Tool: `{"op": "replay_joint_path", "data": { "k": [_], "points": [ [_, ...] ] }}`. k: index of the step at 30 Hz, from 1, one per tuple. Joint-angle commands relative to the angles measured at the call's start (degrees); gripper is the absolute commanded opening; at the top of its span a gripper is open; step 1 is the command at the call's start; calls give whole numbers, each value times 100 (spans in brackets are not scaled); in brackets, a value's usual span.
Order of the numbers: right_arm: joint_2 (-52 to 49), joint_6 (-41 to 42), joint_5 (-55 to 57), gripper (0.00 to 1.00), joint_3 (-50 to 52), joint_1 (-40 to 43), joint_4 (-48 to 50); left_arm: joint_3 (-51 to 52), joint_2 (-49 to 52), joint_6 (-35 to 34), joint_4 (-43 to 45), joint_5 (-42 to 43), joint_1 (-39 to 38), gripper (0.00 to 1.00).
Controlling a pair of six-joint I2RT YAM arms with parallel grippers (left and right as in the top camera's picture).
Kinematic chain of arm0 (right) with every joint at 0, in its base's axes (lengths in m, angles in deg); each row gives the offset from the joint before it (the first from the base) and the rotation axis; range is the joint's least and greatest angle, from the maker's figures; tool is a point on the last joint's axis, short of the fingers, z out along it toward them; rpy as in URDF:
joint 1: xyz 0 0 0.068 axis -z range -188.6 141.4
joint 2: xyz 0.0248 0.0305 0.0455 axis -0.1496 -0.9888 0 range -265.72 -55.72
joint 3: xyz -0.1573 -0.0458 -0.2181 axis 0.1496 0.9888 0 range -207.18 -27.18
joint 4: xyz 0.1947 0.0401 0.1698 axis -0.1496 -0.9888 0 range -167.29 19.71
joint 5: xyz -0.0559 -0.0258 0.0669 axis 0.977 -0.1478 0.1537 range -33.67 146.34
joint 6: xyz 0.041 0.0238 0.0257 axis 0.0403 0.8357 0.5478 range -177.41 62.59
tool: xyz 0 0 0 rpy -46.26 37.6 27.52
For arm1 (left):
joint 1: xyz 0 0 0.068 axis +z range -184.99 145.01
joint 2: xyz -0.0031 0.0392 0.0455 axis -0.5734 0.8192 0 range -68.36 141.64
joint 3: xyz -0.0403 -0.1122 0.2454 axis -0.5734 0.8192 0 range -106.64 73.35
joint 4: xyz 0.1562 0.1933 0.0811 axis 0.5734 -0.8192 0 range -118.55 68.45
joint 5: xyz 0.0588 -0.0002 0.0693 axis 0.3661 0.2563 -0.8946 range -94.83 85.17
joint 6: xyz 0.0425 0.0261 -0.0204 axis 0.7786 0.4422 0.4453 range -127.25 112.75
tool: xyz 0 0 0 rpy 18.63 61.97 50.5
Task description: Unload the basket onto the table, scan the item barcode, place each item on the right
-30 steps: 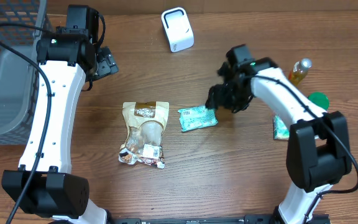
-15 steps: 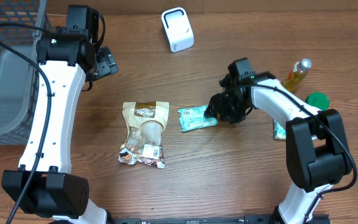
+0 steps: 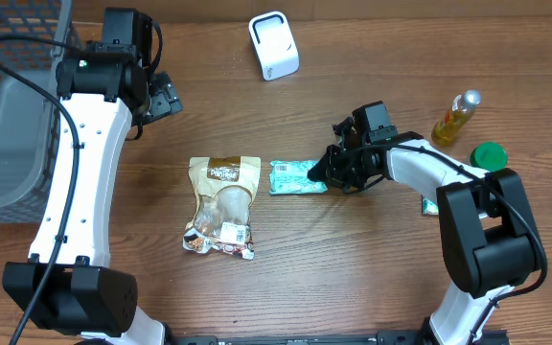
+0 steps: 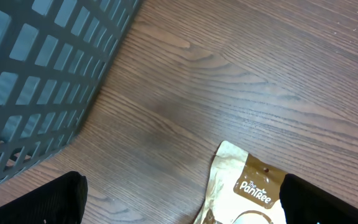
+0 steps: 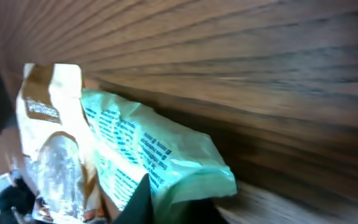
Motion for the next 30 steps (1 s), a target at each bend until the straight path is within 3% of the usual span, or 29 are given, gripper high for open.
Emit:
{"op": "replay_joint_path", "data": {
  "k": [1,10,20,30],
  "points": [
    [240,-197,-369,4,-15,92,74,-107,-76,107,9,-79,-76,100],
    [1246,-1648,-518,4,-26,129,-20,-107,-76,107,9,-79,-76,100],
    [1692,-1696,-1333,4,-26,138,-516,-107,-76,107,9,-79,-74,100],
    [1692,-1694,-1349,4,-26,138,-474,-107,-76,107,9,-79,-76,100]
  ]
}}
